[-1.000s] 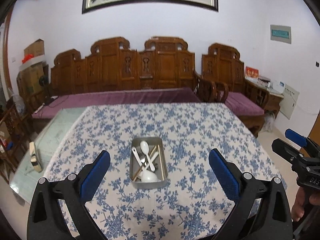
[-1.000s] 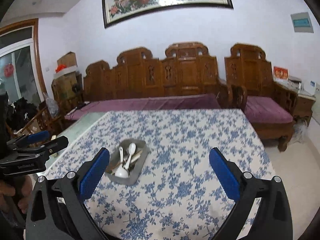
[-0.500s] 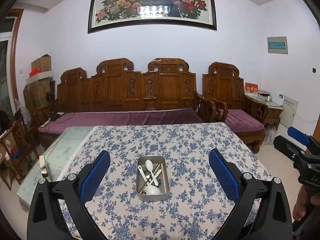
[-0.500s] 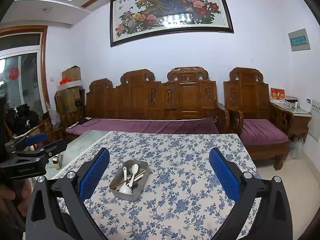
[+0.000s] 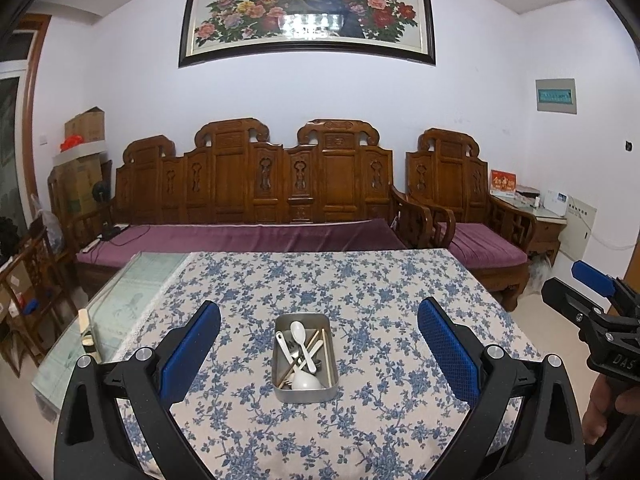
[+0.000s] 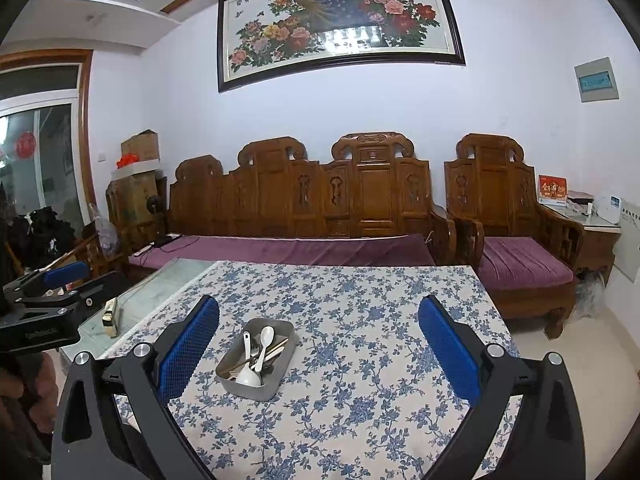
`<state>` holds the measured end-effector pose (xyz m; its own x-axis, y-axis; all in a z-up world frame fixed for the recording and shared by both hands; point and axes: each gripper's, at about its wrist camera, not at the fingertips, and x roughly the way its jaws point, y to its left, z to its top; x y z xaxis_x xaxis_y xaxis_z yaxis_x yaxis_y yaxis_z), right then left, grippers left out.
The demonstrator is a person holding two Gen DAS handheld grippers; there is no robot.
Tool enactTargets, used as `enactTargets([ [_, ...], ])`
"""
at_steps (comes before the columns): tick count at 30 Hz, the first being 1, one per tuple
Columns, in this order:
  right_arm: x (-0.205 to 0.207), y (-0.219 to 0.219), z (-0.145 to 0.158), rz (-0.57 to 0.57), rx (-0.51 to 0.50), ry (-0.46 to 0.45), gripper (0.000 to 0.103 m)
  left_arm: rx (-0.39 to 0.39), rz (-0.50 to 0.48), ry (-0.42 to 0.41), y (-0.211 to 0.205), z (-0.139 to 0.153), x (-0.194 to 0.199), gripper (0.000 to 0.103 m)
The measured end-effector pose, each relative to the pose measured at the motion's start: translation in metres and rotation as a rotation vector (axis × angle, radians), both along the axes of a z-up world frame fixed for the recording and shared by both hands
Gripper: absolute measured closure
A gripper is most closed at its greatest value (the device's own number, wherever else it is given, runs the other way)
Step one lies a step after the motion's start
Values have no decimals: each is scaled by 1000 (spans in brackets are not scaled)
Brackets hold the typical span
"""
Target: Organize utensils
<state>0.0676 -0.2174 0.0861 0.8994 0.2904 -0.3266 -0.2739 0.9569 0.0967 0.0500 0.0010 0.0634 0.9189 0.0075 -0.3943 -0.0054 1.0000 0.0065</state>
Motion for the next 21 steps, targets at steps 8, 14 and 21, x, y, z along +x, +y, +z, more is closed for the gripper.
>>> enactTargets([
  [8,3,1,-6,-9,-1,4,3,1,8,-6,-3,0,-1,8],
  [14,2,4,-7,-9,-3,4,3,-4,9,-10,-3,1,-2,8],
  [21,0,6,-7,-8,-1,3,3,0,11,-13,-4,2,-3,8],
])
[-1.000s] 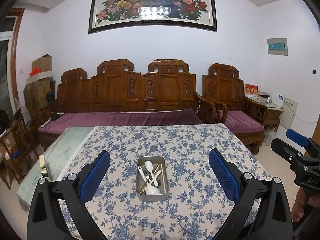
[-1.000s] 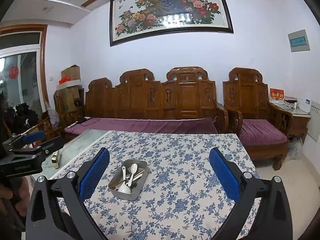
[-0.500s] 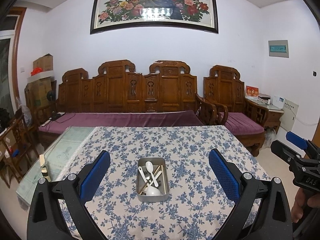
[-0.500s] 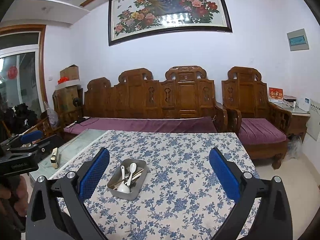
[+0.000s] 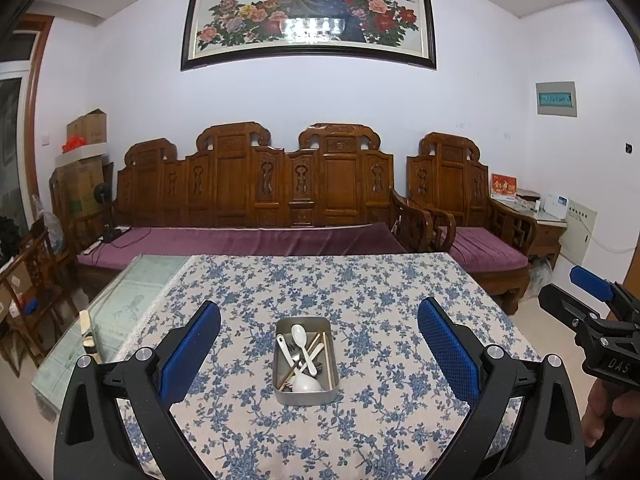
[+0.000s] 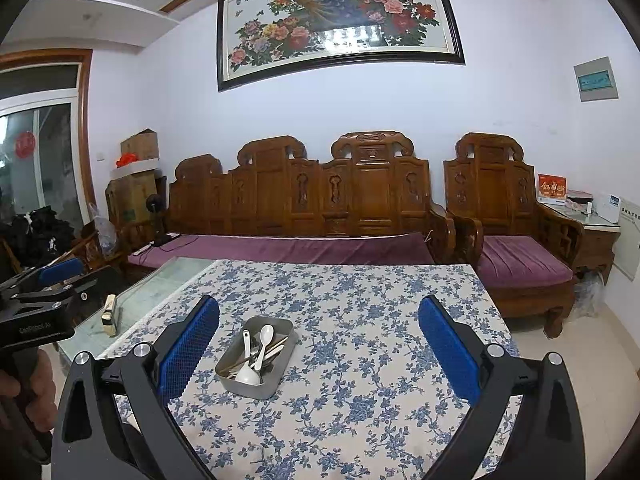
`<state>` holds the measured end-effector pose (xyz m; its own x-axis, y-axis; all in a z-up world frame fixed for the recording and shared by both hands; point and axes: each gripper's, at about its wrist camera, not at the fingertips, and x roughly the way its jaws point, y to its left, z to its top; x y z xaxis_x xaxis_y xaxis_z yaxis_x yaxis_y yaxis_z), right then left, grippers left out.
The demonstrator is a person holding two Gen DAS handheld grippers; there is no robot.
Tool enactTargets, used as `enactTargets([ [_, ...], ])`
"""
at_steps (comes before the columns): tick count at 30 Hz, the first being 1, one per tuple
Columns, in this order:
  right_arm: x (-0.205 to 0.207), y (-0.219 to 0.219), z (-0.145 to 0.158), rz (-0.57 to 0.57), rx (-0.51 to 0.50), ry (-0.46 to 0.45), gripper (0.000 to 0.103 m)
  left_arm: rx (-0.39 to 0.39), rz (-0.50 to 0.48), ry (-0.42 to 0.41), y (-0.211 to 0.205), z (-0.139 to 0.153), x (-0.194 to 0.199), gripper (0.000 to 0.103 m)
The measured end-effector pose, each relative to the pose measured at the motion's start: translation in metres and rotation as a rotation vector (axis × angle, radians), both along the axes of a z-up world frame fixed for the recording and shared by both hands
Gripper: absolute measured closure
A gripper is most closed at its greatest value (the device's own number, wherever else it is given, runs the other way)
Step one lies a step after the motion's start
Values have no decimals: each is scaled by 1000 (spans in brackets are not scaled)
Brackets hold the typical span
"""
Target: Organize utensils
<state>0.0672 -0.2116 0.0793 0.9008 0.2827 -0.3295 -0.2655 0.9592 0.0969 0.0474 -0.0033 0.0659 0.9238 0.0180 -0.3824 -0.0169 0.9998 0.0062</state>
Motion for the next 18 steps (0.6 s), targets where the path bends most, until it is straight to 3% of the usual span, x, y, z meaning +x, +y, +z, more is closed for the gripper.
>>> enactTargets([
  [18,-3,2,1,-2,0,0,3,7,-4,5,0,1,-1,8],
])
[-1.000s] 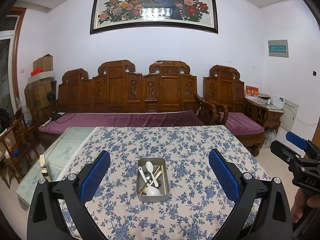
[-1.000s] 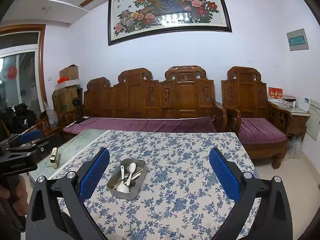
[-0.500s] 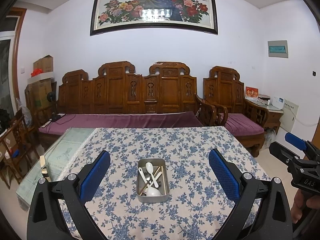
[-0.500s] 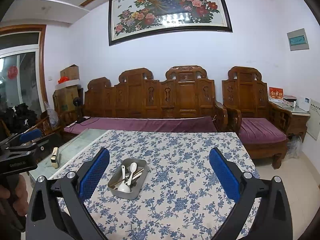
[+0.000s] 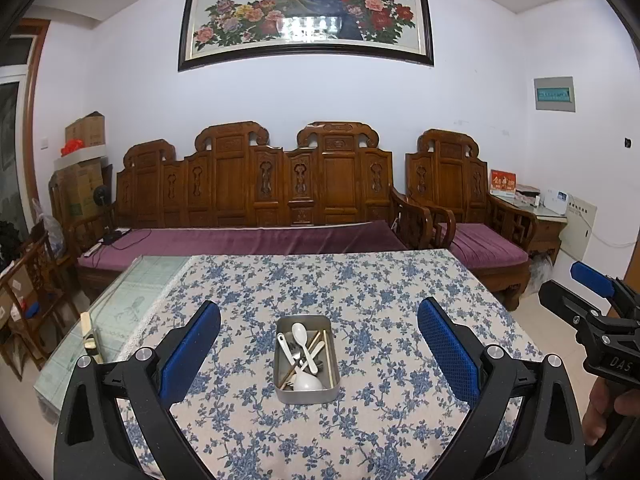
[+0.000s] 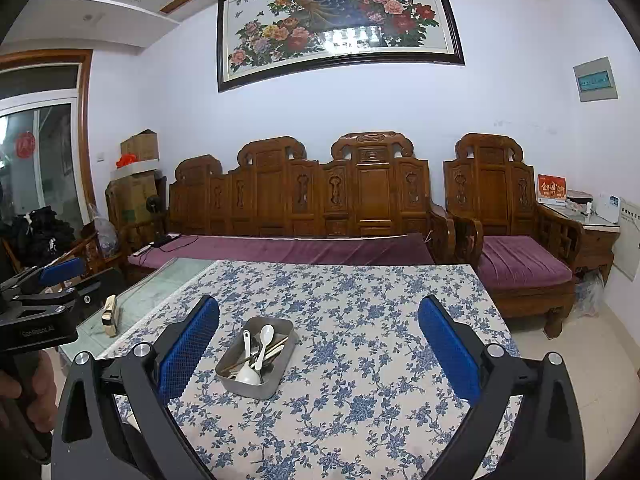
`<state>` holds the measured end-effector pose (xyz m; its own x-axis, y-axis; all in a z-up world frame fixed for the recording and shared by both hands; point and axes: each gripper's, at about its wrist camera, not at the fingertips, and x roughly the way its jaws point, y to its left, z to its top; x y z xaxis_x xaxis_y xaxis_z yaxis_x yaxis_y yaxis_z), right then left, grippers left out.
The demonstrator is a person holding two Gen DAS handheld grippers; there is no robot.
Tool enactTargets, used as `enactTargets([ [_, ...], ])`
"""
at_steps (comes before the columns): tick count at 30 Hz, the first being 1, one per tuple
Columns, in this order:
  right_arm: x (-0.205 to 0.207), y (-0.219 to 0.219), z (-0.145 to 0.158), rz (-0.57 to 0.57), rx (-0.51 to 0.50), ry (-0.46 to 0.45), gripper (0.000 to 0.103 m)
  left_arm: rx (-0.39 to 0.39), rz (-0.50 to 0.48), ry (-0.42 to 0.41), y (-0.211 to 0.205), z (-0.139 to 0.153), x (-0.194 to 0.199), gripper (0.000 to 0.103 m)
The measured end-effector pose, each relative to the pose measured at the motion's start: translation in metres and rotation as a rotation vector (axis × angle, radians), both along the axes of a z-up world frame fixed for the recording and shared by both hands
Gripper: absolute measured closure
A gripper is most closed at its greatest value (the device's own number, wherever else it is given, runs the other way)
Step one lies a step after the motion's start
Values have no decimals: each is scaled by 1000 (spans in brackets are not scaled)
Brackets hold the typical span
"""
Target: Organize utensils
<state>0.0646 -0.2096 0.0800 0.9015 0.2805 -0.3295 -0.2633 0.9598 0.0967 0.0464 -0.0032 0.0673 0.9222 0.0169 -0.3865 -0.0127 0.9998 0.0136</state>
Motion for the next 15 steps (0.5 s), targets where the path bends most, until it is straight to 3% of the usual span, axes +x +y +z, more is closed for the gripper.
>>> enactTargets([
  [15,-2,3,0,2,-1,1,3,2,-10,-3,-2,-2,-3,8],
])
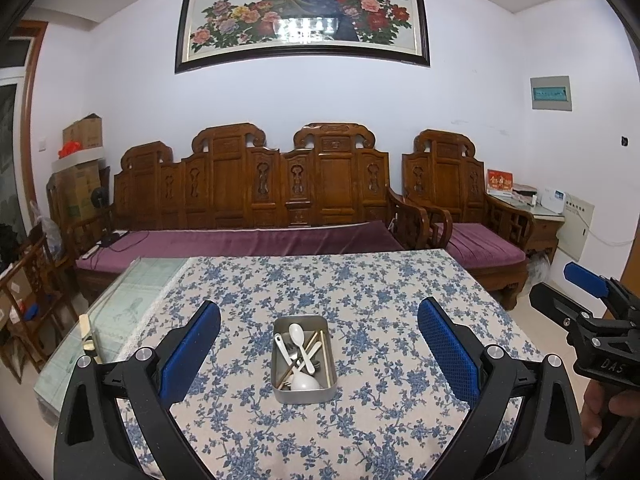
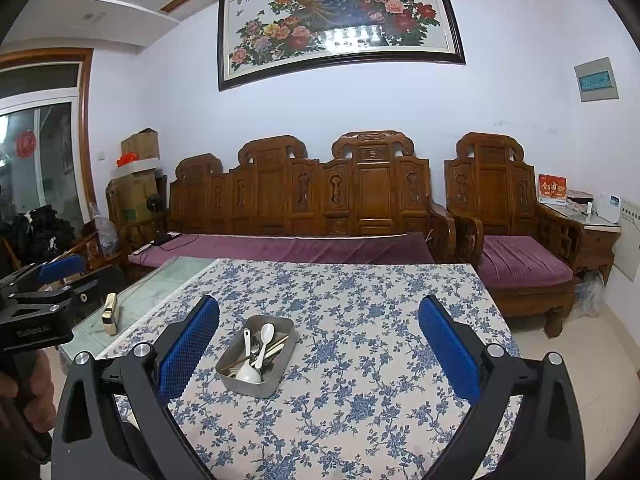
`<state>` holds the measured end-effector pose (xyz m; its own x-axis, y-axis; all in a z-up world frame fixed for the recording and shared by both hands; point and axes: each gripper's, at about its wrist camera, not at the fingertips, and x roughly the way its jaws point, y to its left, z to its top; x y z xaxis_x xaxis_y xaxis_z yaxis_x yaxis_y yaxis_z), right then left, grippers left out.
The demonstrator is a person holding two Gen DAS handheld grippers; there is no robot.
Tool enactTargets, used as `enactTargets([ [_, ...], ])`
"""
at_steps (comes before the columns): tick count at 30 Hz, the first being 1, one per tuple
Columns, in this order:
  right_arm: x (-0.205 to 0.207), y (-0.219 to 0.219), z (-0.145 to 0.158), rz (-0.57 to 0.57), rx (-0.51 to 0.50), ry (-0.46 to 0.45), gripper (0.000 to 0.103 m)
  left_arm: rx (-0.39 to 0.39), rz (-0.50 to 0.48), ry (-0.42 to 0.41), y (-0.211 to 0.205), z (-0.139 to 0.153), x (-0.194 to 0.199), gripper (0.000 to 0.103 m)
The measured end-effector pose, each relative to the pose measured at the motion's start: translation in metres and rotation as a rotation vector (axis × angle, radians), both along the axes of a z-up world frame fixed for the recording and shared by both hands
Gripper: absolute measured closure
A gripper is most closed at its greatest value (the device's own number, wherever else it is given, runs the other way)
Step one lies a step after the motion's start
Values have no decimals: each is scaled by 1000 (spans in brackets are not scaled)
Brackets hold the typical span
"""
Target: Organize utensils
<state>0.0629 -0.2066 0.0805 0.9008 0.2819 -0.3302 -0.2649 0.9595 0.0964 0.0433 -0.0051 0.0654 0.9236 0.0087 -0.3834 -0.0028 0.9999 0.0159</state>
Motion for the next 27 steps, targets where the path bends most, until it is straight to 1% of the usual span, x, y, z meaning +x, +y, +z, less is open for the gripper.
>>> enactTargets([
  [27,0,0,0,0,1,0,3,-4,-3,-4,0,1,-2,8],
])
